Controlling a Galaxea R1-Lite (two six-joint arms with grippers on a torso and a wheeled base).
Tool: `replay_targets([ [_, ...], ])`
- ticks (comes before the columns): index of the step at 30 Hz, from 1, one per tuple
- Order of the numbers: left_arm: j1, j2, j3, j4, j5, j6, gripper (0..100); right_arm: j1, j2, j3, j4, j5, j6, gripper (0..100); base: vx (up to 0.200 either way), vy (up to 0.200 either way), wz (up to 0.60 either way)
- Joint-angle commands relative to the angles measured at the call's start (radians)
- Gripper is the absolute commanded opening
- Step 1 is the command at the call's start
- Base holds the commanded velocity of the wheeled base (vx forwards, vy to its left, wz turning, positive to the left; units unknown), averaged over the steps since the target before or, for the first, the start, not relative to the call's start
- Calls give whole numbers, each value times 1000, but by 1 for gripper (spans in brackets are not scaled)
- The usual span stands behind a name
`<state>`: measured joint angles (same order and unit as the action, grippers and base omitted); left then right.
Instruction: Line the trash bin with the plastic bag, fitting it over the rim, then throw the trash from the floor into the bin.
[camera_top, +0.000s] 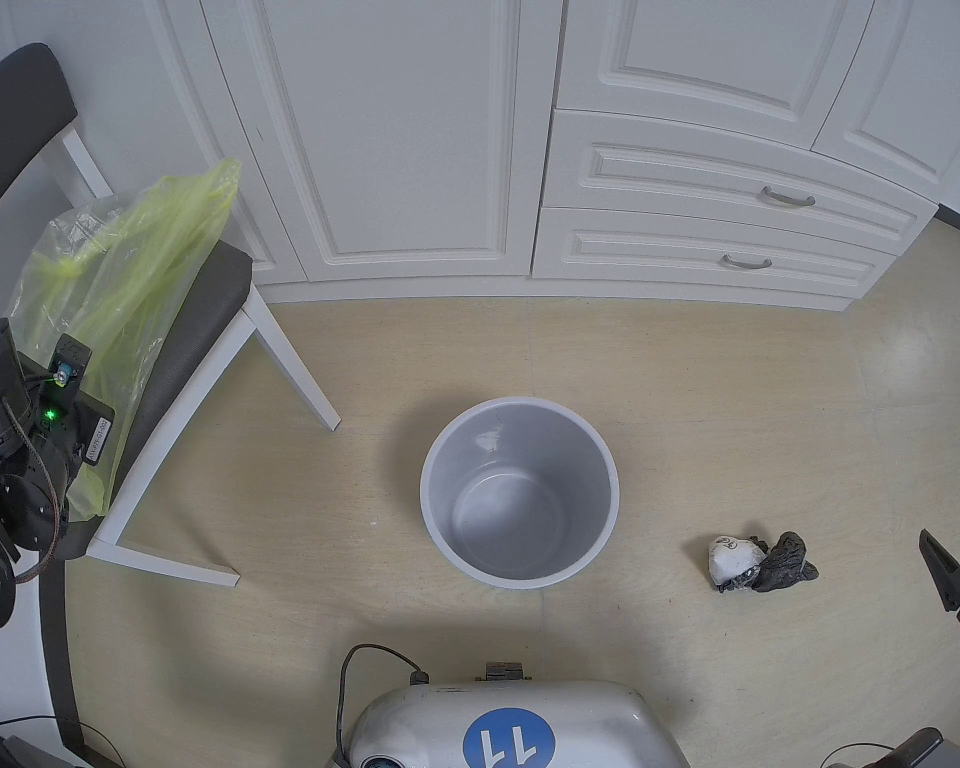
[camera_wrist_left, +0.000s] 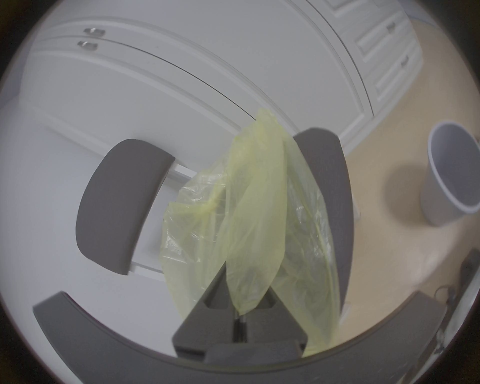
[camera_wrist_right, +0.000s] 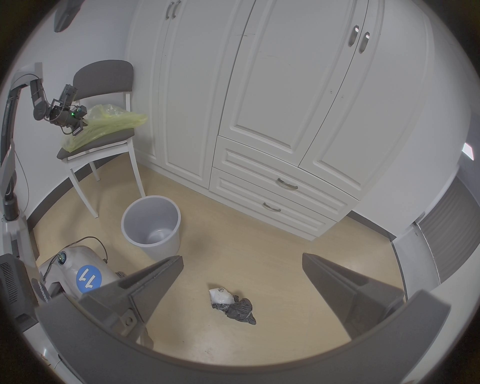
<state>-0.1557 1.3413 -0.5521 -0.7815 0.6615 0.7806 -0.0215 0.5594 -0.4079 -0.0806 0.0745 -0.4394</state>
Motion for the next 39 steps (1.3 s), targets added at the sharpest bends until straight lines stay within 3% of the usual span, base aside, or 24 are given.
replay_targets([
  [1,-25,12,74,-81,-57,-83,0,0,-1,4,1,1,-1,100,0,0,0],
  [4,-79,4,80,-96,-134,-184,0,0,16,11,4,2,-1,100,0,0,0],
  [12,-192,19,80,-104,-195,-419,0,-5,31,27,-7,2,-27,100,0,0,0],
  [15,-217,-11,89,-111,-275,-509,0,-14,54,11,-16,5,-4,100,0,0,0],
  [19,-257,-39,80,-131,-312,-580,0,-3,82,0,-62,13,70,100,0,0,0],
  [20,-301,-59,70,-154,-319,-615,0,49,114,-12,-107,19,133,100,0,0,0],
  [23,-363,-82,44,-177,-322,-640,0,179,180,-45,-159,21,214,100,0,0,0],
  [24,-366,-83,43,-180,-322,-641,0,190,183,-46,-162,21,220,100,0,0,0],
  [25,-418,-102,21,-197,-322,-666,0,314,232,-72,-206,15,309,100,0,0,0],
  [29,-513,-149,14,-220,-324,-719,0,509,320,-115,-286,11,453,100,0,0,0],
  [31,-547,-185,31,-220,-327,-741,0,552,366,-123,-311,11,478,100,0,0,0],
  [36,-597,-271,60,-214,-379,-756,0,565,438,-109,-369,13,495,100,0,0,0],
  [39,-650,-337,67,-209,-468,-750,0,566,482,-106,-459,13,525,100,0,0,0],
])
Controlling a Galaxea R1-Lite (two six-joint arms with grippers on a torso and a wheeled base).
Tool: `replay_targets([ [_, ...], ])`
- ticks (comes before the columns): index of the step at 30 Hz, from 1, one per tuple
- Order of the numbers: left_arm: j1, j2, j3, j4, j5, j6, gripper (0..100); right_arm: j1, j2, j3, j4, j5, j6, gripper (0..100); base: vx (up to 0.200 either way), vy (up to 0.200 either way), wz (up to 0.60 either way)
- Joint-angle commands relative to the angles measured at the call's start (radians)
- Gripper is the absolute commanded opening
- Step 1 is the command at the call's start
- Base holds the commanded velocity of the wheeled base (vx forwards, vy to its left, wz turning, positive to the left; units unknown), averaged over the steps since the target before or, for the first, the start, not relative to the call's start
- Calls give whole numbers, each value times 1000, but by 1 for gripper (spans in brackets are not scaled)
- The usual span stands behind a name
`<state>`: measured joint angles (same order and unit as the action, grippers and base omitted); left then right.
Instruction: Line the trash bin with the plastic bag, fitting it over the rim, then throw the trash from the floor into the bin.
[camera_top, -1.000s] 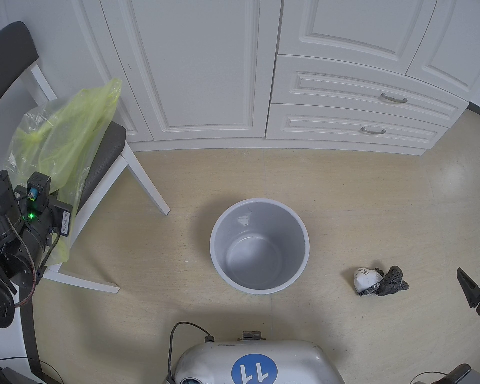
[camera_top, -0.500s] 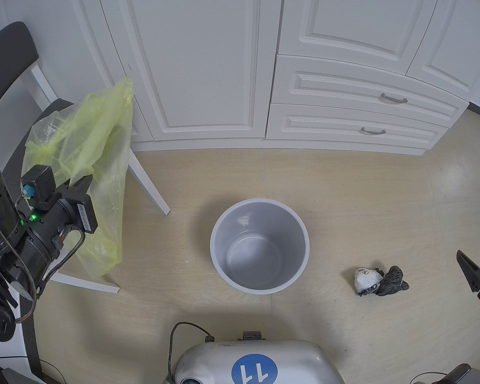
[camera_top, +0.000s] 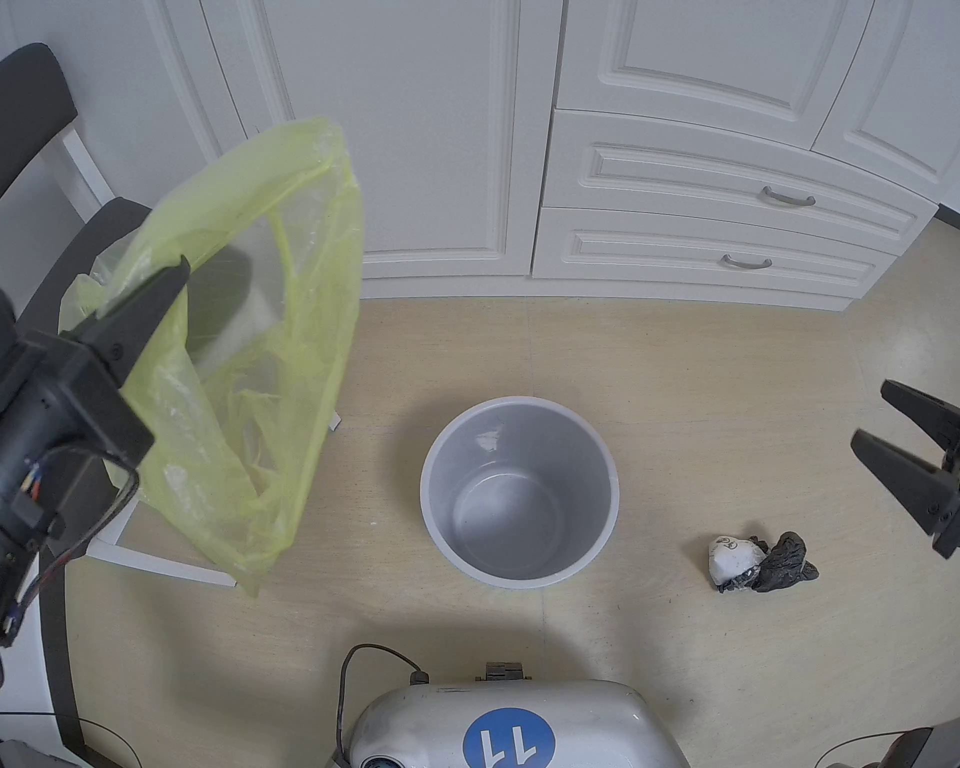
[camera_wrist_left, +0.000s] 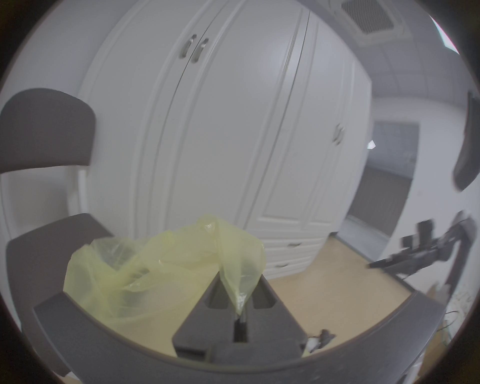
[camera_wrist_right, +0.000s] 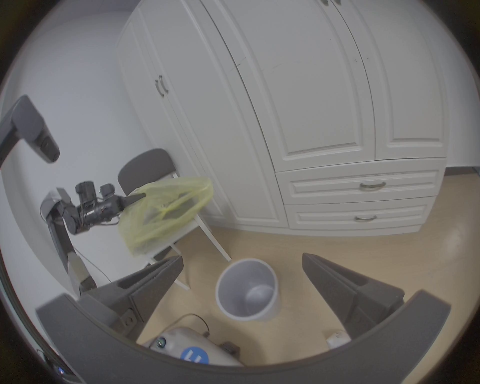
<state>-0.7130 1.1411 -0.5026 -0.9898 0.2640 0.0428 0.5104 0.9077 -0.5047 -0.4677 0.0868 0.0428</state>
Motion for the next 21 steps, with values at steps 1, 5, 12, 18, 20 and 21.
replay_targets([
  [1,-112,-146,25,0,-89,-9,0,34,146,-6,-91,1,49,100,0,0,0],
  [5,-140,-164,42,-1,-117,2,0,34,183,-9,-115,-15,52,100,0,0,0],
  [12,-154,-167,73,-7,-169,9,0,114,243,-17,-117,-59,68,100,0,0,0],
  [18,-174,-167,91,-12,-178,37,0,200,329,-66,-204,-117,232,100,0,0,0],
  [20,-183,-176,98,-10,-178,49,0,232,362,-117,-200,-193,296,100,0,0,0],
  [21,-189,-179,104,-10,-180,49,0,253,385,-152,-198,-246,335,100,0,0,0],
])
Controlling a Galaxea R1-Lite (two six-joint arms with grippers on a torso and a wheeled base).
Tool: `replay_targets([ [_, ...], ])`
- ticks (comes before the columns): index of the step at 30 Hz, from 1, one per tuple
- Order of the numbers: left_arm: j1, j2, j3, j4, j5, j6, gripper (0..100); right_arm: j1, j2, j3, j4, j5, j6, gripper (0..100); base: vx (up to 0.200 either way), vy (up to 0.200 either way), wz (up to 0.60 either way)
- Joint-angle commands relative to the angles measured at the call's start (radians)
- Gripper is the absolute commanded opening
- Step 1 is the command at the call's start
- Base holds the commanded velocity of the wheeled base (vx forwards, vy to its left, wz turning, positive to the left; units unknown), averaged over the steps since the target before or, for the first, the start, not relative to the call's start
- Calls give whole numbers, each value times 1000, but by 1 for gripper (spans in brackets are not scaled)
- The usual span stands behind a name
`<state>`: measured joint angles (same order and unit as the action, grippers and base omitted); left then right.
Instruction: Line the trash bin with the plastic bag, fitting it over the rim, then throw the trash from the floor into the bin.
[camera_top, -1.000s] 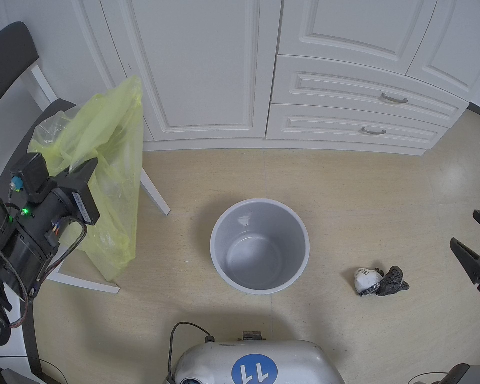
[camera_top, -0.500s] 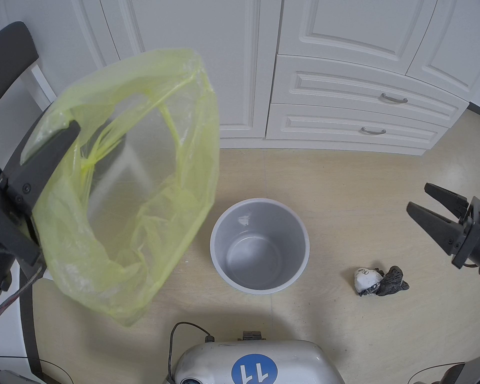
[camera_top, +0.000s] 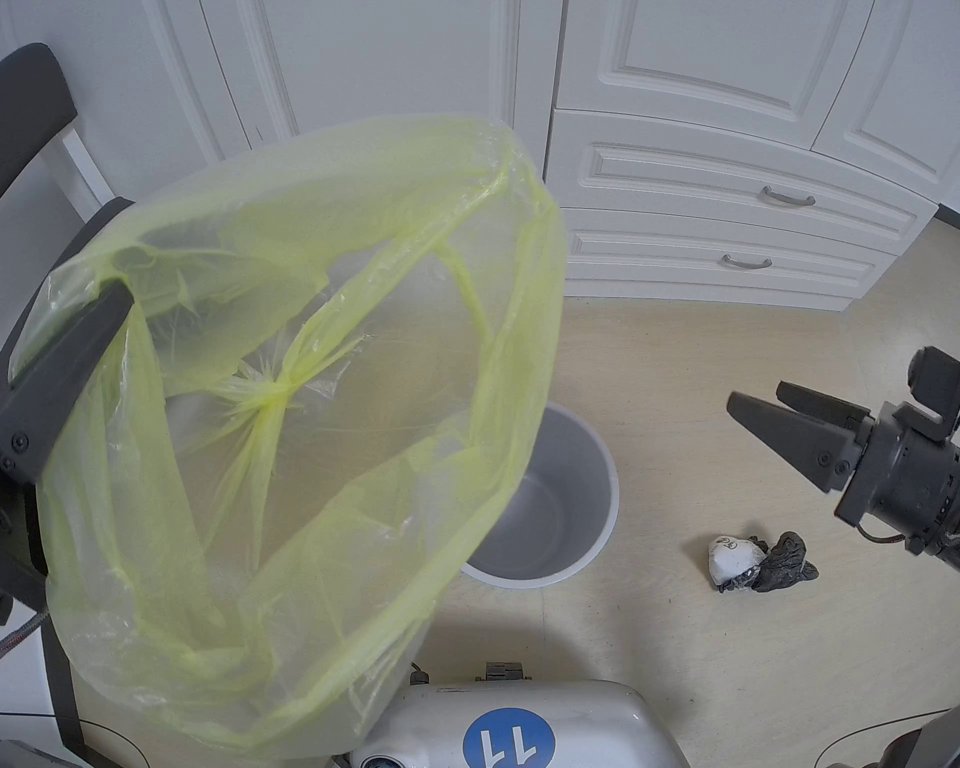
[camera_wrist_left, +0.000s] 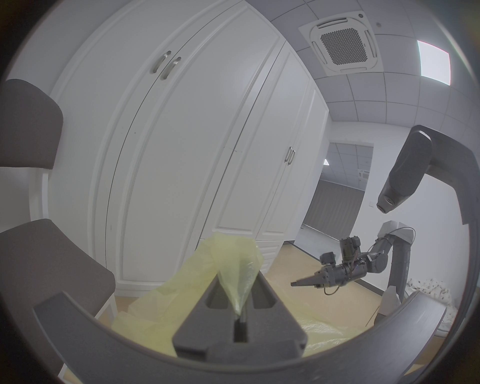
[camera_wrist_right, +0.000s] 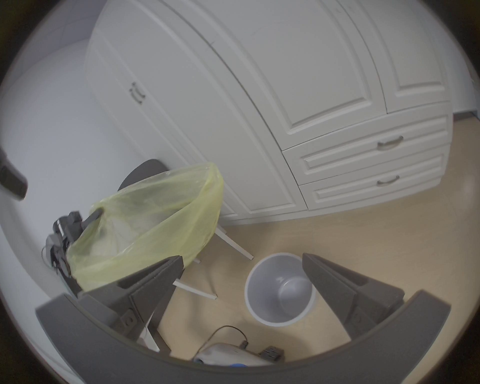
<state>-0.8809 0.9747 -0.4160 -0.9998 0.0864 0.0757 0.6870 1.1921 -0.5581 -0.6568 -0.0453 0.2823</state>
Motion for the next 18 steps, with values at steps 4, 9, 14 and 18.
replay_targets([
  [4,-38,-11,20,0,-4,18,0,149,175,-237,23,-277,233,100,0,0,0],
  [9,-40,-10,22,0,-4,16,0,192,179,-332,157,-312,322,100,0,0,0],
  [14,-58,-7,37,0,-53,16,0,256,173,-508,448,-323,508,100,0,0,0],
  [18,-73,2,48,-2,-54,13,0,287,208,-513,502,-314,515,100,0,0,0],
])
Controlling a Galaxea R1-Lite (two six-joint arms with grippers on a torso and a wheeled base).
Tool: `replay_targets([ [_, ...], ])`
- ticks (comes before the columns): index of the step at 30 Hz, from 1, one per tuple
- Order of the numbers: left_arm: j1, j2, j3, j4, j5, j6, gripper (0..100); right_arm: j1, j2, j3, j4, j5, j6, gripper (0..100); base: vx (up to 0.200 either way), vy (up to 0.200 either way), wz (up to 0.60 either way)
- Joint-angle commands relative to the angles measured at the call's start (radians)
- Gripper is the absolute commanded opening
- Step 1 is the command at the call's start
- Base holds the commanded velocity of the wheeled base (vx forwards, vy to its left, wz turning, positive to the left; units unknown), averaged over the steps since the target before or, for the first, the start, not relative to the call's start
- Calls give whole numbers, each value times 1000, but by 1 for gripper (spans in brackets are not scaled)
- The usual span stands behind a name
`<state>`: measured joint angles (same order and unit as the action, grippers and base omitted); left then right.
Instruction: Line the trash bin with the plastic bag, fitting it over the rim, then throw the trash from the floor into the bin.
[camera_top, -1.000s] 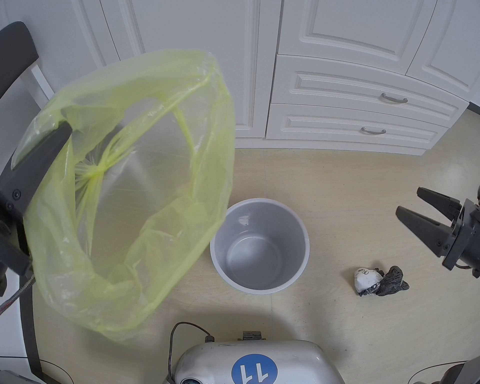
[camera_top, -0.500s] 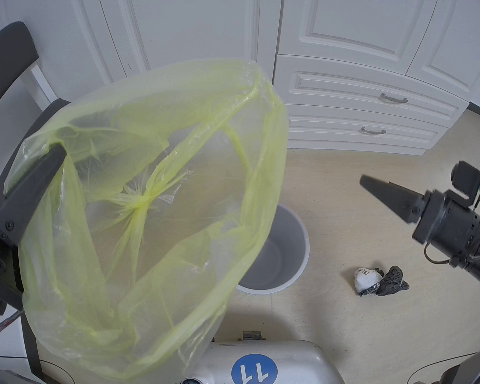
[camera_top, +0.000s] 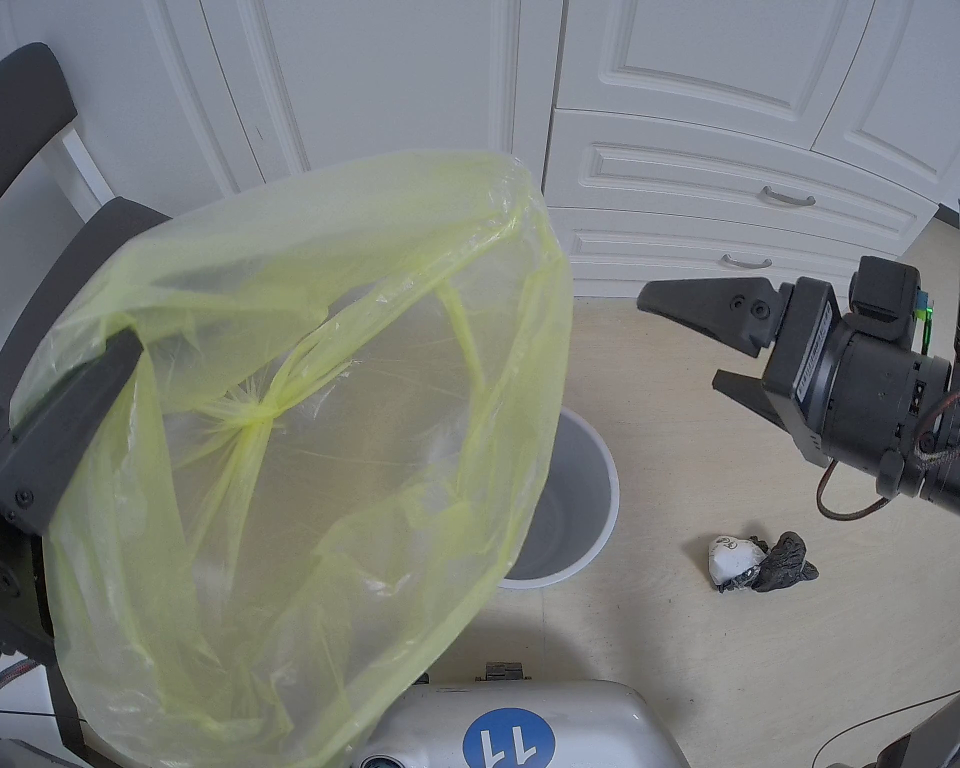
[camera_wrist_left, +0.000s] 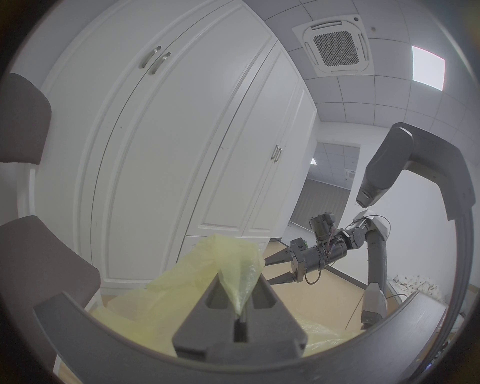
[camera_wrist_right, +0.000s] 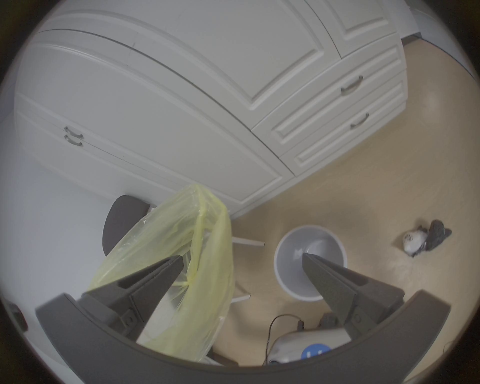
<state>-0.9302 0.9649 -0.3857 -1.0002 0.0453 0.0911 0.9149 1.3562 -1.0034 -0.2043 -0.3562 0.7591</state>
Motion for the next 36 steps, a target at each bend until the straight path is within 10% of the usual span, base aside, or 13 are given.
replay_targets([
  [1,-27,12,22,-1,-13,-1,0,59,57,-66,46,-4,39,100,0,0,0],
  [29,-33,-26,51,-14,-88,3,0,62,205,25,54,56,23,100,0,0,0],
  [36,-30,-26,50,-63,-88,4,0,64,161,149,55,71,-149,100,0,0,0],
])
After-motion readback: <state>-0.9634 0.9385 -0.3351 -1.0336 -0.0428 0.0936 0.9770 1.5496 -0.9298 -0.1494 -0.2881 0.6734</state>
